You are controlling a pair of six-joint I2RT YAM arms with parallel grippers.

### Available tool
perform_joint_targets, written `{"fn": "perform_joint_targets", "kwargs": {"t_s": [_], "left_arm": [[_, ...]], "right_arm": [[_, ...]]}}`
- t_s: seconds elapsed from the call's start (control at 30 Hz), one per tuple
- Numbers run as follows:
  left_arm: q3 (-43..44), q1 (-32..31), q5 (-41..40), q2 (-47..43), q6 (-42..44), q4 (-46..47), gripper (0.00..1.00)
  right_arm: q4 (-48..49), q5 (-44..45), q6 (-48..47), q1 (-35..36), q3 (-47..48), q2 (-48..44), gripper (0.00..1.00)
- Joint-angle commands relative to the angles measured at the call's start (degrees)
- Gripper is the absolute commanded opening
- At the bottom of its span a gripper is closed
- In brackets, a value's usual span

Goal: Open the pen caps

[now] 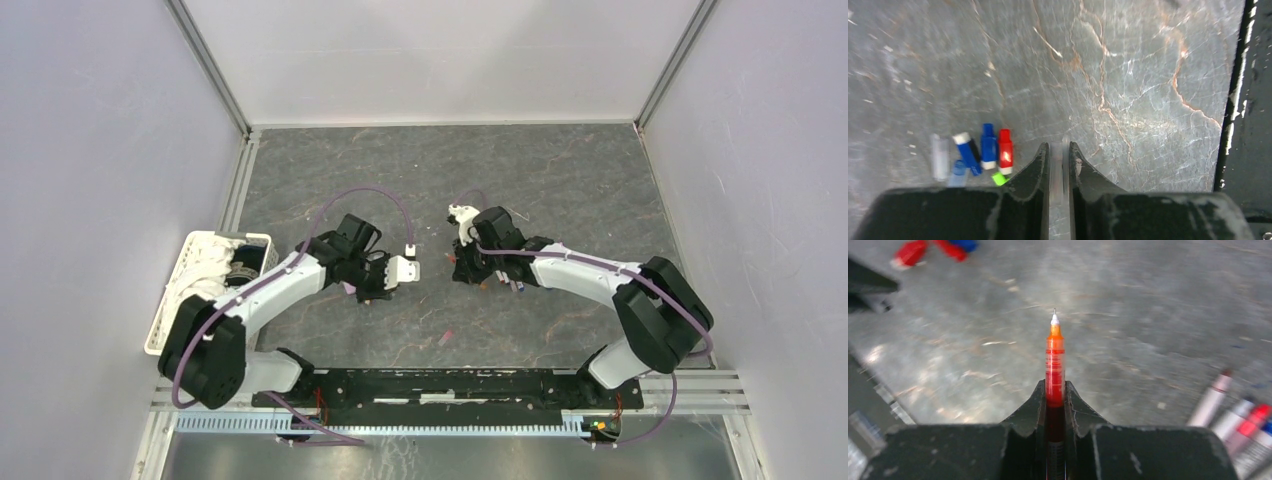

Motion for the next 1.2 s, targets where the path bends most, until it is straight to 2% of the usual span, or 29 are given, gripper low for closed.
{"fn": "perform_joint_targets", "kwargs": {"t_s": [0.0, 0.17, 0.4, 0.53, 0.7, 0.9, 0.97, 1.0, 1.03, 1.07, 1.1, 1.17], "left_arm": [[-3.93, -1.05, -4.72, 2.11, -4.79, 10.09, 0.24], [-5.24, -1.58, -6.82, 4.18, -5.03, 13.1, 0.33], [-6.32, -3.31, -8.66, 5.28, -5.77, 15.77, 0.35], [-5.0, -3.57, -9.02, 5.66, -6.99, 15.45, 0.35], [-0.96, -3.52, -9.19, 3.7, -8.65, 11.2, 0.4], [10.76, -3.49, -13.3, 3.45, -13.68, 2.4, 0.47], [13.48, -3.41, -13.95, 2.29, -14.7, 0.18, 0.59], [14.84, -3.4, -14.4, 1.48, -15.23, -0.44, 0.61], [15.73, -3.33, -14.75, 0.72, -15.79, -1.09, 0.75], [16.53, -3.19, -15.03, -0.03, -16.12, -1.69, 0.77], [17.35, -3.03, -15.71, -0.82, -17.09, -2.08, 0.94], [18.94, -2.41, -17.02, -2.14, -18.91, -2.67, 1.0]], "right_arm": [[1.7, 21.91, -0.53, -0.27, -0.48, 1.97, 0.01], [2.83, 27.24, -0.13, -0.22, -0.61, 5.39, 0.04], [3.6, 30.38, 0.93, -0.29, -1.97, 6.27, 0.07], [3.71, 31.03, 1.22, -0.34, -2.71, 6.93, 0.16], [3.75, 32.11, 1.48, -0.28, -3.9, 6.51, 0.2], [3.46, 31.03, 2.38, -0.31, -4.09, 5.15, 0.31], [3.98, 30.78, 2.76, -0.32, -4.68, 4.15, 0.34], [4.21, 30.71, 2.89, -0.34, -4.98, 3.53, 0.35], [4.29, 30.71, 3.0, -0.27, -5.17, 2.74, 0.37], [4.27, 30.65, 3.05, -0.35, -5.27, 2.15, 0.38], [4.21, 30.43, 3.11, -0.34, -5.36, 1.2, 0.4], [4.04, 29.98, 3.25, -0.3, -5.06, -0.63, 0.45]]}}
